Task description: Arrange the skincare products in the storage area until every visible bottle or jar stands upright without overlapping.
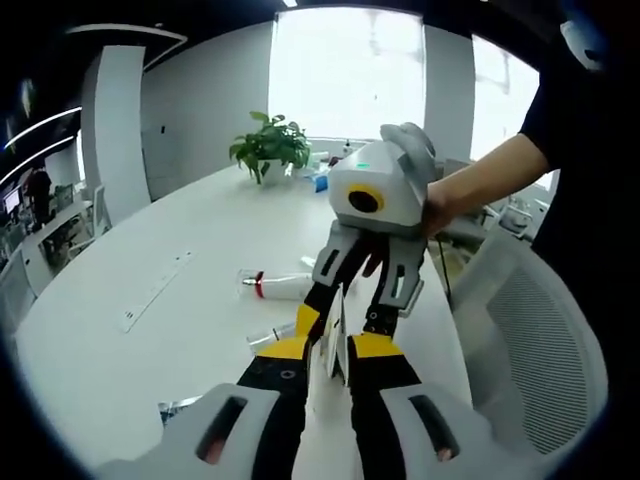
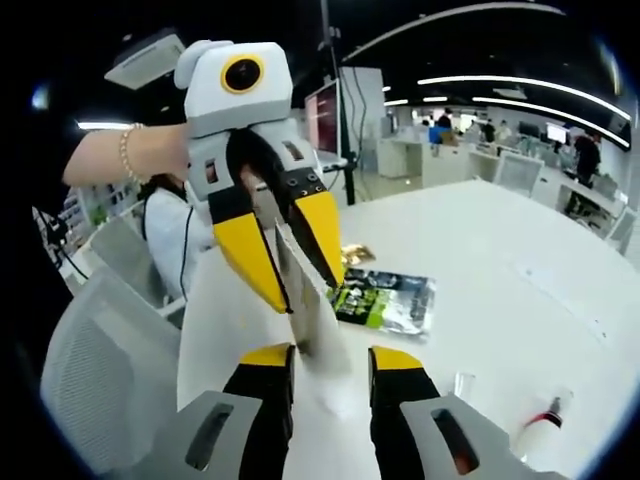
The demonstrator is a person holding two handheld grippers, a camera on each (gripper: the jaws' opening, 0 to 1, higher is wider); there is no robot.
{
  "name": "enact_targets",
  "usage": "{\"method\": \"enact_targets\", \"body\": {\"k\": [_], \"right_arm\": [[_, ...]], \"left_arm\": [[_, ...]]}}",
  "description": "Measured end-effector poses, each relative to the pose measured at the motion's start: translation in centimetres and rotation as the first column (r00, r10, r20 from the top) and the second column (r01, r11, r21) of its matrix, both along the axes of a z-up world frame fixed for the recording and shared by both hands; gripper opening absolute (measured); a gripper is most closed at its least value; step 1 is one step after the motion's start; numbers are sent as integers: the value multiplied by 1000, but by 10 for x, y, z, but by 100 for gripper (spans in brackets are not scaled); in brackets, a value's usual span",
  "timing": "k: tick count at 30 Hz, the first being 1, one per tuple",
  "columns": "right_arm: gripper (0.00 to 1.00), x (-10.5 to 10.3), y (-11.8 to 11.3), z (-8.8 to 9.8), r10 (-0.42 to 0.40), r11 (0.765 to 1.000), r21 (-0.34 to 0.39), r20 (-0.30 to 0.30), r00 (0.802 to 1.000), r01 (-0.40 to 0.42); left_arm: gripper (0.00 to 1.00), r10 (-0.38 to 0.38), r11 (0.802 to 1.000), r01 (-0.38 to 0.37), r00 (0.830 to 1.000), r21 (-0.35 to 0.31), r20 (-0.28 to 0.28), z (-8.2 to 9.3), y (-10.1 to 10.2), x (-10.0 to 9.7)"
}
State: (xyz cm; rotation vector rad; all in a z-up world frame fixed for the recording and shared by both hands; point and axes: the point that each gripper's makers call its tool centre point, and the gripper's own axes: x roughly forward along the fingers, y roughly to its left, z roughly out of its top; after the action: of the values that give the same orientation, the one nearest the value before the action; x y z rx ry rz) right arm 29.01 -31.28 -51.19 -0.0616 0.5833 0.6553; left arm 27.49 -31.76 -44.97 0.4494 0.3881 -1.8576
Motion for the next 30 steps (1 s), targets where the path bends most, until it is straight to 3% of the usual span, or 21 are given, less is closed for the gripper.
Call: {"method": "enact_targets", "body": {"k": [8, 16, 25, 30], "right_arm": [[30, -3, 1, 8, -9, 1000, 13, 11, 1000, 9], [42, -2, -3, 13, -41, 999, 21, 35, 999, 41], [56, -11, -12, 18, -90, 995, 39, 52, 995, 88], [66, -21, -18, 20, -122, 992, 42, 60, 991, 120]], "left_arm": [[21, 24, 1000, -24, 1000, -8, -13, 3, 2, 0], [38, 138, 990, -139, 990, -37, -35, 10, 10, 11], [52, 281, 956, -290, 951, -53, -130, 12, 32, 21], [61, 354, 928, -367, 924, -72, -142, 16, 50, 35]]}}
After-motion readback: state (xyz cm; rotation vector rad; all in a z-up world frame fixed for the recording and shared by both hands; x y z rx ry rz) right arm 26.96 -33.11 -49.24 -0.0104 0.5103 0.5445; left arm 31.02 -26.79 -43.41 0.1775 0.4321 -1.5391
